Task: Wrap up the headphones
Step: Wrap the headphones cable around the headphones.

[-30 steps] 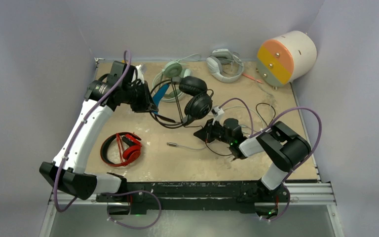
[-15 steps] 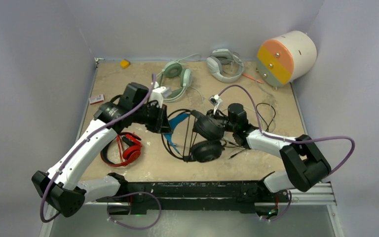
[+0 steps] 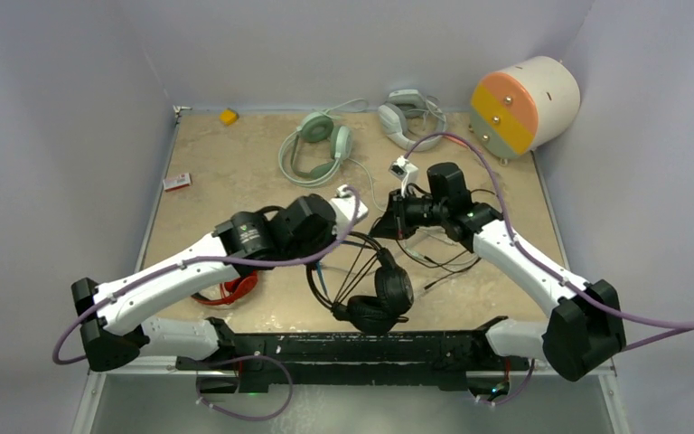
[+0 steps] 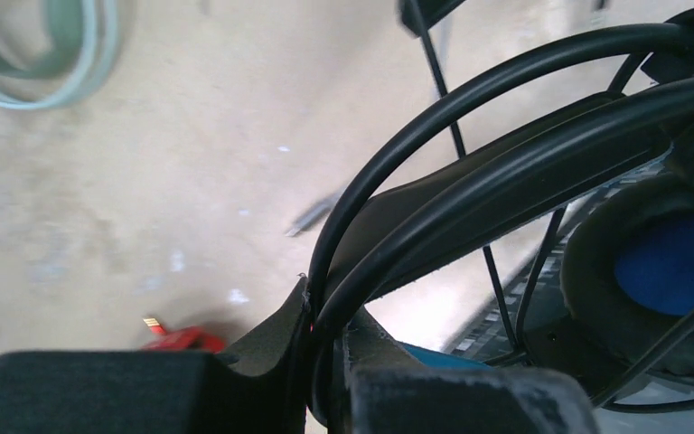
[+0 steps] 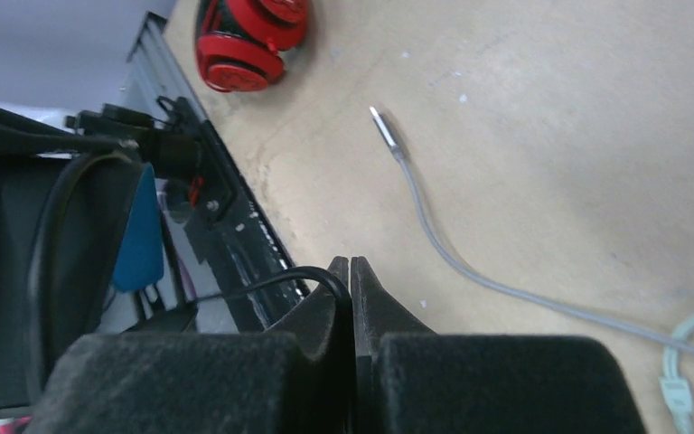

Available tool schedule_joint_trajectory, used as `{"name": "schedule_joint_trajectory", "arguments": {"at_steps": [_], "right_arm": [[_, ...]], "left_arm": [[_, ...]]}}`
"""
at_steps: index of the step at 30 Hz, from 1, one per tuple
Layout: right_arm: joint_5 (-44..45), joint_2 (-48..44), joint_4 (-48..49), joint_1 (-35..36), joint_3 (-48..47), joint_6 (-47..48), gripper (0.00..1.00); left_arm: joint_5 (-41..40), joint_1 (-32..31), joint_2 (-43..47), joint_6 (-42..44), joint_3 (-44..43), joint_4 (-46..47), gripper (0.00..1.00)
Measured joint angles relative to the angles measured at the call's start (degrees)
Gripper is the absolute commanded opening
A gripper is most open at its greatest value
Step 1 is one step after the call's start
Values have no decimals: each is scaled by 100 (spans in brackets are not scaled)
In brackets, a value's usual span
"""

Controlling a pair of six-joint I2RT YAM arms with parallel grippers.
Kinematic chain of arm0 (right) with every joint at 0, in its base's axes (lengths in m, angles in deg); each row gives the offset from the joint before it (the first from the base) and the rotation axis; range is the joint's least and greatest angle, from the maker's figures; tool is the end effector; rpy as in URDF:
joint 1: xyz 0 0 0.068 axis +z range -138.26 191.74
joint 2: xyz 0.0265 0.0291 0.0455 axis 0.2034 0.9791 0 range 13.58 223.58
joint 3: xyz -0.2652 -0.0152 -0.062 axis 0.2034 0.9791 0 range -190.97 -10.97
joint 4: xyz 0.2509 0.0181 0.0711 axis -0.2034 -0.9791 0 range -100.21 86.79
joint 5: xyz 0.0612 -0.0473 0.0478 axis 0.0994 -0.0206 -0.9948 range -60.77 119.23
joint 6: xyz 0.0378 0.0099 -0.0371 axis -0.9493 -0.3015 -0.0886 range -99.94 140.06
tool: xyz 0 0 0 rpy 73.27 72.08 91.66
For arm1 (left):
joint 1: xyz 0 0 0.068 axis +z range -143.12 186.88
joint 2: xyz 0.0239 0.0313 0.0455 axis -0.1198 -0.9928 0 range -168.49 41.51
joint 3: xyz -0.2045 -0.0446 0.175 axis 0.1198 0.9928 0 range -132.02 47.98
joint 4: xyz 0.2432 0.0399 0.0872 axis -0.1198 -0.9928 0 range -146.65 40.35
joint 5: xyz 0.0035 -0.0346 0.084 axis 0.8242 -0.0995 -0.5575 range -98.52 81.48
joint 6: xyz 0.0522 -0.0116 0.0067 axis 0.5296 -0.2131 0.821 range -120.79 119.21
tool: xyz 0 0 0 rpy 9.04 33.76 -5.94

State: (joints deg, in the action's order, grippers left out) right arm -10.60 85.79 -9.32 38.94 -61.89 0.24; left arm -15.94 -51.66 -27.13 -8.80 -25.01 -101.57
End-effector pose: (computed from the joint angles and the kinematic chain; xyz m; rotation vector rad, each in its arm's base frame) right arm 0.2381 0.1480 0.2852 -0.5967 2.0651 1.2066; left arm 0.1278 -0.2001 0.3571 0.9807 2.2211 -0.3853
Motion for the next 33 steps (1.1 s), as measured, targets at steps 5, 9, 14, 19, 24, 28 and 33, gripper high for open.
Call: {"name": "schedule_joint_trajectory", "arguments": {"at_steps": [5,9,14,19,24,28,33], "right_arm": [[461,-22,-1097,-26,-339,422,0],[605,-28,-1613,-26,-566,584,0],[730,-140,-2033,-28,-702,726,2],[262,-343,-2181,-46,-726,730,9],[-363,-732,-1971,-101,-717,319,11],[-678,-1043,-1561,-109,-590,-184,8],[-839,-1137,-1117,-125,-251,-817,7]], "left_arm": [[-1617,-560,-455,960,2,57,0],[-2505,-649,-756,1703,15,267,0],[-3145,-651,-946,2415,153,693,0],[-3558,-688,-951,2883,227,1040,0],[-3801,-691,-951,3012,229,1244,0],[-3832,-691,-962,2813,208,1266,0],[-3871,-682,-1099,2282,57,1217,0]]}}
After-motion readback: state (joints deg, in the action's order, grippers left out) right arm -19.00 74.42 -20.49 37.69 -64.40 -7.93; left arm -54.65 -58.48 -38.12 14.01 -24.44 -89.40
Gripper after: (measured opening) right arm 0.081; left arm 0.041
